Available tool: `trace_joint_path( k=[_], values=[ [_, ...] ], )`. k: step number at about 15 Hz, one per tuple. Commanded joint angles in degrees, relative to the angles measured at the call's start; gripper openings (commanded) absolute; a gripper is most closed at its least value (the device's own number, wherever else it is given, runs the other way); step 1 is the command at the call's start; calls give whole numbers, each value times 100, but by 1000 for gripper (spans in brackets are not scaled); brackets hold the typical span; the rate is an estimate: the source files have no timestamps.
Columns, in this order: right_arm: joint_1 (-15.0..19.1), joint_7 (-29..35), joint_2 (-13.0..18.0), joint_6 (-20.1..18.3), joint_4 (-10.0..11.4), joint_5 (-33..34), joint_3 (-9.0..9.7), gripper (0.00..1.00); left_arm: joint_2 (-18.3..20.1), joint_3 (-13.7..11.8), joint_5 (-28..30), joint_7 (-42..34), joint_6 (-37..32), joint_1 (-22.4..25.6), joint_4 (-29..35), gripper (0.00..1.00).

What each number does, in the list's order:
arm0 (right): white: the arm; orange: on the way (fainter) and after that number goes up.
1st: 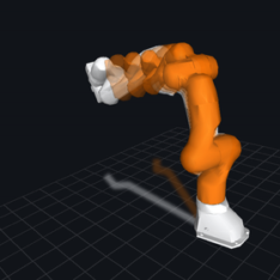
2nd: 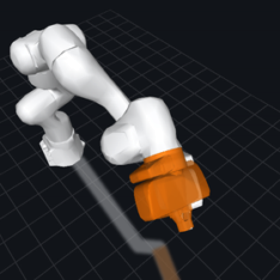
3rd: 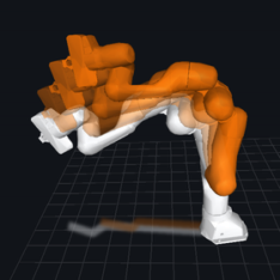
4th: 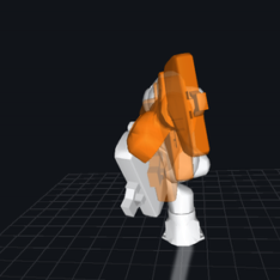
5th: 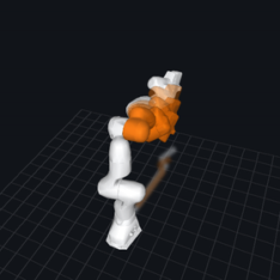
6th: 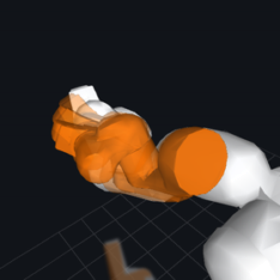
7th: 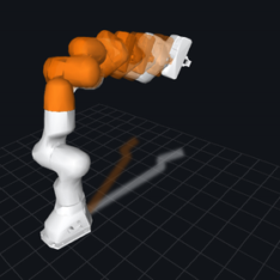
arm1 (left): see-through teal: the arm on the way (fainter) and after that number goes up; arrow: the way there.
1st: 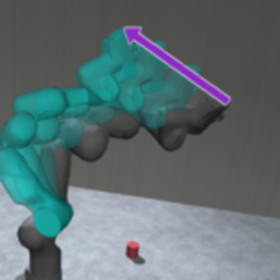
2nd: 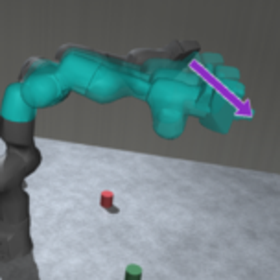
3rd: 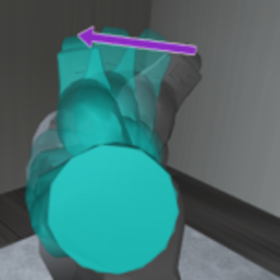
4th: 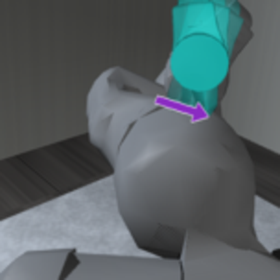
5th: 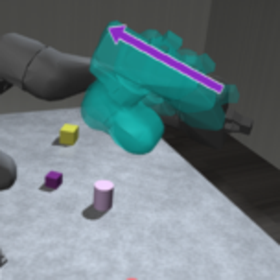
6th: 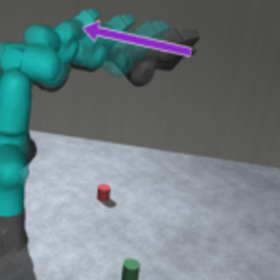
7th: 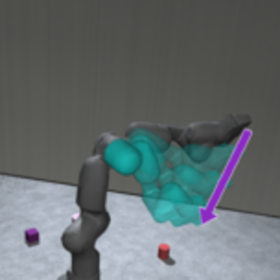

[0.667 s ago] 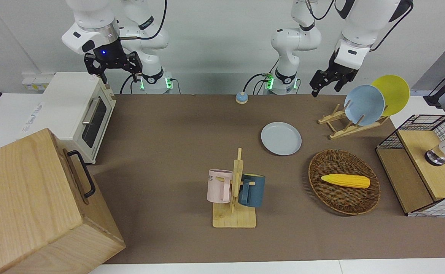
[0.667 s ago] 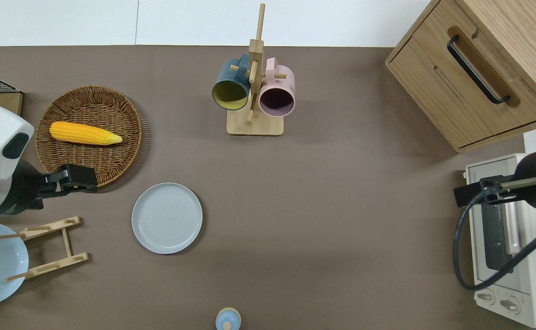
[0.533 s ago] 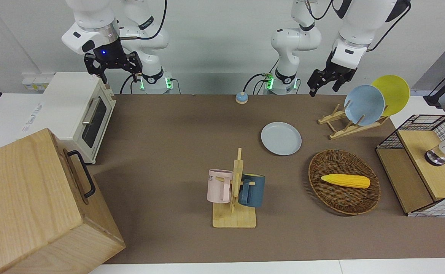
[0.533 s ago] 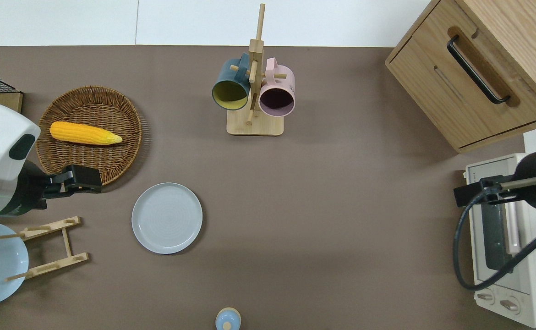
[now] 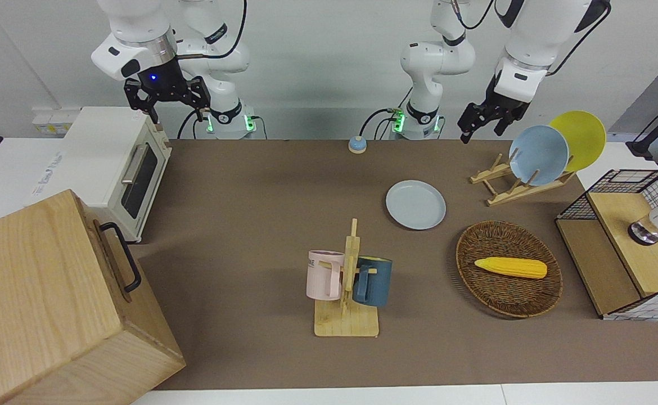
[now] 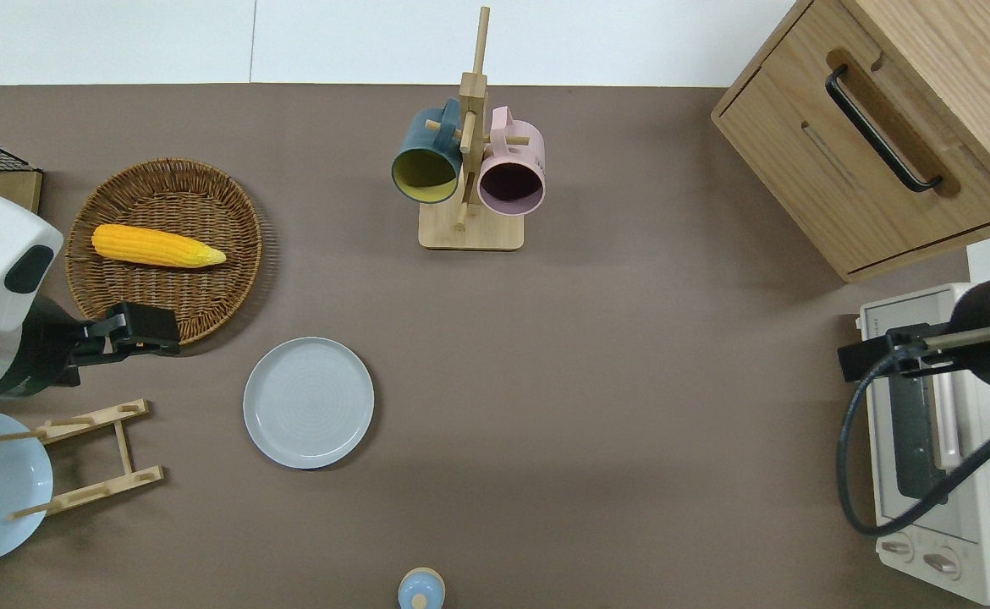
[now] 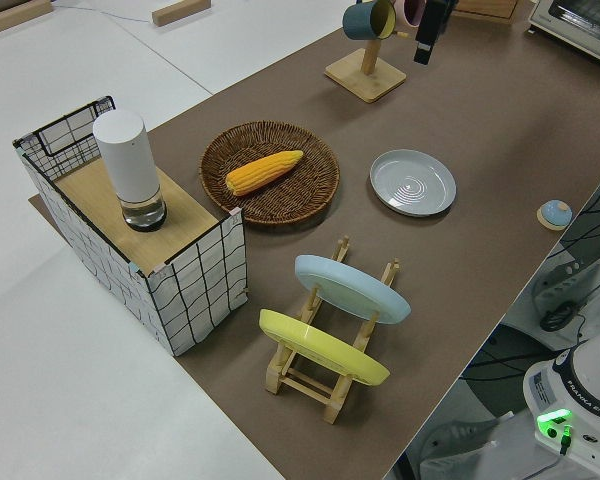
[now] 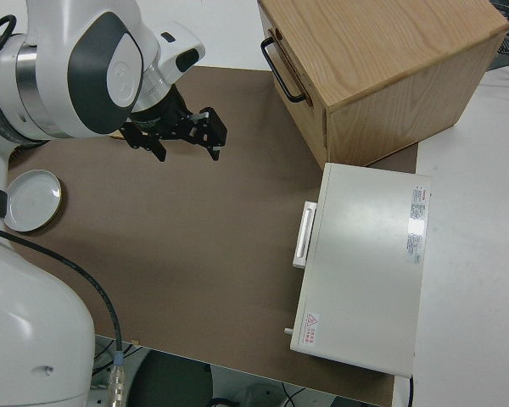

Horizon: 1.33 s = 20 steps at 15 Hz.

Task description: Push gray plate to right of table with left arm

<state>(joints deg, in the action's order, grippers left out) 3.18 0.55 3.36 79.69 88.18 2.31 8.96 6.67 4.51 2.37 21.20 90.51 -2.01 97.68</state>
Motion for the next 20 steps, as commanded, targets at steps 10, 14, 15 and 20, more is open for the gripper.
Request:
trace_joint_path(
  k=[10,14,15,20],
  values=[
    [7,-46,59,-24,24,-11,0,996,107,-46,-44,-54,-60,-10,49,995],
    [7,-46,59,-24,24,-12,0,996,124,-73,-44,-301,-8,-10,338,995],
    [7,-46,59,-24,24,-12,0,996,124,-82,-53,-318,19,-2,479,995],
    [7,-46,59,-32,24,-12,0,996,98,-187,-114,-635,650,16,1383,995]
  ],
)
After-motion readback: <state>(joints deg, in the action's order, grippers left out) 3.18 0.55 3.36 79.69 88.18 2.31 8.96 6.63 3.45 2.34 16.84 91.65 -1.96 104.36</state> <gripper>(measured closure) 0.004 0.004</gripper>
